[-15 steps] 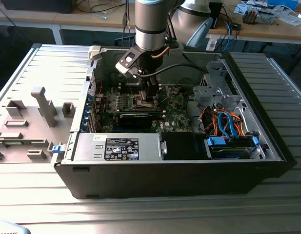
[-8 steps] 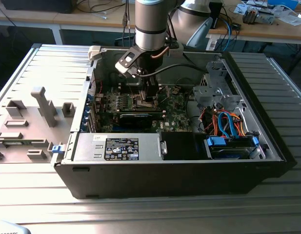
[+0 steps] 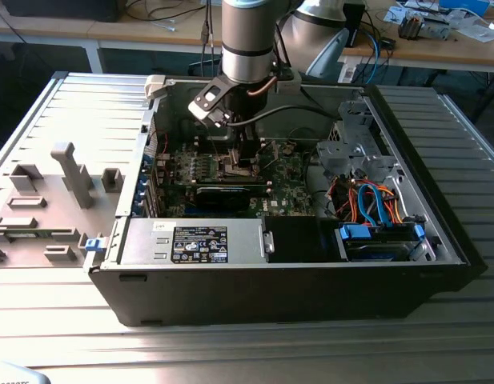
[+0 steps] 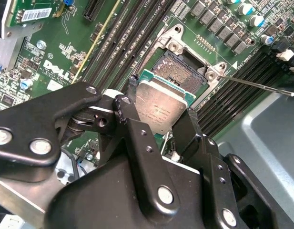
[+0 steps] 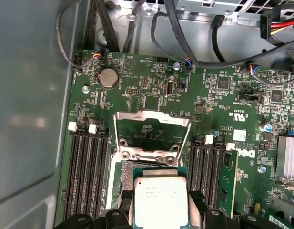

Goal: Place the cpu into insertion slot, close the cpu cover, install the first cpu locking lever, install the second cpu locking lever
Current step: 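Place the cpu into insertion slot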

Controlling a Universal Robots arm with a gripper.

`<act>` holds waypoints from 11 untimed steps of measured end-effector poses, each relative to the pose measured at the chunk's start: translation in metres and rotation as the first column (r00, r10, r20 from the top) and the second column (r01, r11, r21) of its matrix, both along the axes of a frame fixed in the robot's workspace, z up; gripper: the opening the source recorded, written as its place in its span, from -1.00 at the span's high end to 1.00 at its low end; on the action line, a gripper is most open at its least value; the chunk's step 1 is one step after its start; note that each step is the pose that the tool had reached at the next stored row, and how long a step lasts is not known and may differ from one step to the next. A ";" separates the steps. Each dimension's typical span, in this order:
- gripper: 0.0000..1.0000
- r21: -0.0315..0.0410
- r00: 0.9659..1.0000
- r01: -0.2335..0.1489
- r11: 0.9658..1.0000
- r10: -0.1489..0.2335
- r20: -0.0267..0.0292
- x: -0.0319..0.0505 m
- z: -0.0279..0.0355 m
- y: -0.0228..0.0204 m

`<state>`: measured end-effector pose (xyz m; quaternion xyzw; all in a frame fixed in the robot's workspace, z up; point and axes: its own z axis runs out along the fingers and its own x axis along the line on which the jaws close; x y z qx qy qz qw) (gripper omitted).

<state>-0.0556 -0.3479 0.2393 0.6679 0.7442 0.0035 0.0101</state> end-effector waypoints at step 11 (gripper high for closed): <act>-0.08 0.000 0.998 0.062 0.998 -0.062 0.000 -0.0011 -0.0020 0.0011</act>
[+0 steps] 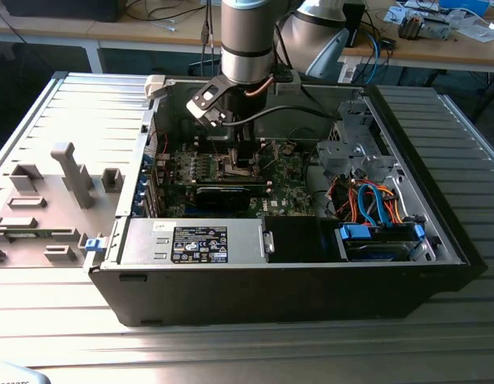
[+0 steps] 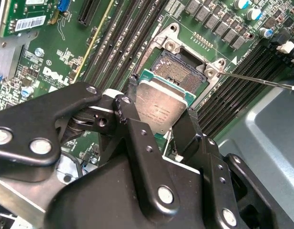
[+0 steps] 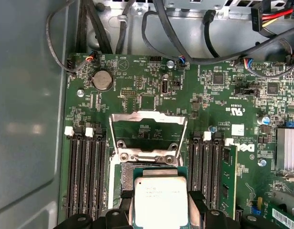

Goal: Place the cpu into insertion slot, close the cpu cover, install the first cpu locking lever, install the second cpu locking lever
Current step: 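Place the cpu into insertion slot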

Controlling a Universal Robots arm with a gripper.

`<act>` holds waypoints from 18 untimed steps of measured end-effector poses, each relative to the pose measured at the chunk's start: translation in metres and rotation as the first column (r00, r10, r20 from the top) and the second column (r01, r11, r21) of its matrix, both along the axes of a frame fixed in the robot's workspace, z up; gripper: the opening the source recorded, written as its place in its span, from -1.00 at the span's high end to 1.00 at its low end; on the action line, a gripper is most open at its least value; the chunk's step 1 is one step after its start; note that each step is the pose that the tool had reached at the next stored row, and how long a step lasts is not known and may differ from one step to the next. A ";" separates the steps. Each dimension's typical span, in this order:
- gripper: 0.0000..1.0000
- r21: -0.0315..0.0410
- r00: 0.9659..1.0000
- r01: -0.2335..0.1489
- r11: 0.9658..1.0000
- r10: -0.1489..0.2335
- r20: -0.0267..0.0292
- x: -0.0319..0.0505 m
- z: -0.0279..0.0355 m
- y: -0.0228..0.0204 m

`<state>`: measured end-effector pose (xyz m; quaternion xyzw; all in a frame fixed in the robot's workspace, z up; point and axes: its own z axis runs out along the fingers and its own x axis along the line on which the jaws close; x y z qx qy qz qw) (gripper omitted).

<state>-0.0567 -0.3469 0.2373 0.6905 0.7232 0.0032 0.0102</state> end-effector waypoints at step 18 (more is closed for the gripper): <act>-0.08 0.000 0.998 0.069 0.998 -0.069 0.000 -0.0059 -0.0177 0.0093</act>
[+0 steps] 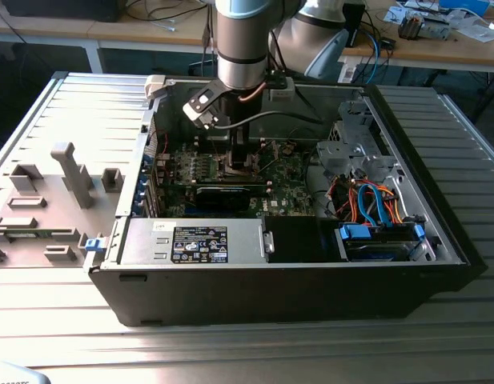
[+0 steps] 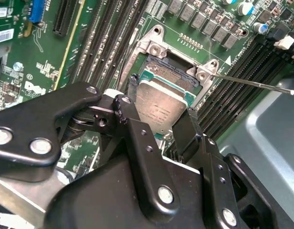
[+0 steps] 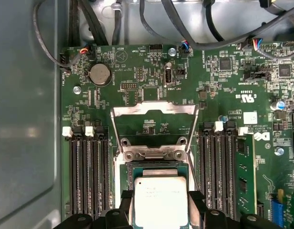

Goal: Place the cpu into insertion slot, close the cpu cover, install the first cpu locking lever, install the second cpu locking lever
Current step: 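Place the cpu into insertion slot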

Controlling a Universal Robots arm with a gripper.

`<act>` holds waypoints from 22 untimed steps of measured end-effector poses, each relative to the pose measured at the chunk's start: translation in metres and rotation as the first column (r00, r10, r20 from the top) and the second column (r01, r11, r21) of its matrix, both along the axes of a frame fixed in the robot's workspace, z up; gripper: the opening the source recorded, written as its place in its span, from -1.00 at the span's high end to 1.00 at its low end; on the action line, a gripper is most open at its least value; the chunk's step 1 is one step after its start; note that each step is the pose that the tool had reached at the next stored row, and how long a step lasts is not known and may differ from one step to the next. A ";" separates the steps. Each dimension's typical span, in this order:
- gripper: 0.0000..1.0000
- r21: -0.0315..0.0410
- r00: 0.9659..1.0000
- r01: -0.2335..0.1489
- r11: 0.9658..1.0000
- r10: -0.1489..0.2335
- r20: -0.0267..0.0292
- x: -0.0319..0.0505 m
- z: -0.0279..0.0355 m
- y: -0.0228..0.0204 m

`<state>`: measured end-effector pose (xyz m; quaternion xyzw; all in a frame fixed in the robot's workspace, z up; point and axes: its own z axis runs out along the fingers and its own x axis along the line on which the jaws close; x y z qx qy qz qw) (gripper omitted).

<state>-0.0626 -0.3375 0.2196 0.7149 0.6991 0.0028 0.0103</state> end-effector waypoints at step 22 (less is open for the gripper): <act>-0.08 0.000 1.000 -0.005 1.000 0.005 0.000 -0.0027 -0.0176 0.0031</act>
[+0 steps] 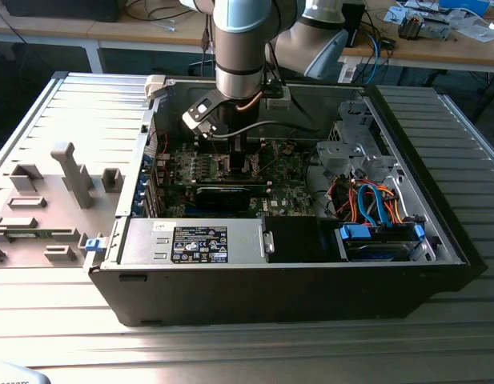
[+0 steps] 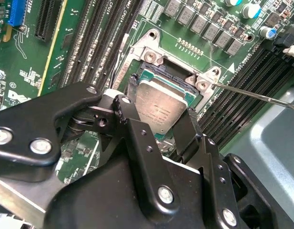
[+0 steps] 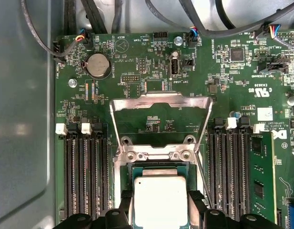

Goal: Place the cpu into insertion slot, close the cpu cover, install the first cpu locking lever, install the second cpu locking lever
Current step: 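Place the cpu into insertion slot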

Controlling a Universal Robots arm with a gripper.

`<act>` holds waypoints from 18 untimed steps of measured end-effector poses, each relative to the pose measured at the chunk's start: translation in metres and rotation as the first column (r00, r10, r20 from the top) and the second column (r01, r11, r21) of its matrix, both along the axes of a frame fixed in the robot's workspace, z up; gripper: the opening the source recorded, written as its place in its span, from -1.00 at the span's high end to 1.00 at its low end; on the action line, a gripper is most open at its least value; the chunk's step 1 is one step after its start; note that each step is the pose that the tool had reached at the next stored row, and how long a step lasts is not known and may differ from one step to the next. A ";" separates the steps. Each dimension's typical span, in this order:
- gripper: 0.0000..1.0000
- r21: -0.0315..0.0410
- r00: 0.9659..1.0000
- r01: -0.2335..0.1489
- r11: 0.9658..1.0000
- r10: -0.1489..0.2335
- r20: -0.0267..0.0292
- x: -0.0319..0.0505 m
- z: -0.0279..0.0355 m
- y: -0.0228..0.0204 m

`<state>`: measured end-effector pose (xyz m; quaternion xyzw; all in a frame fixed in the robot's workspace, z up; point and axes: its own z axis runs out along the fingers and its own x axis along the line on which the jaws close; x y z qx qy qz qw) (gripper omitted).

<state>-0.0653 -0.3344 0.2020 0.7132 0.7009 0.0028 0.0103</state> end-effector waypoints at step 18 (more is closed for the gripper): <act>-0.36 0.000 1.000 0.000 1.000 0.000 0.000 -0.0002 -0.0017 0.0005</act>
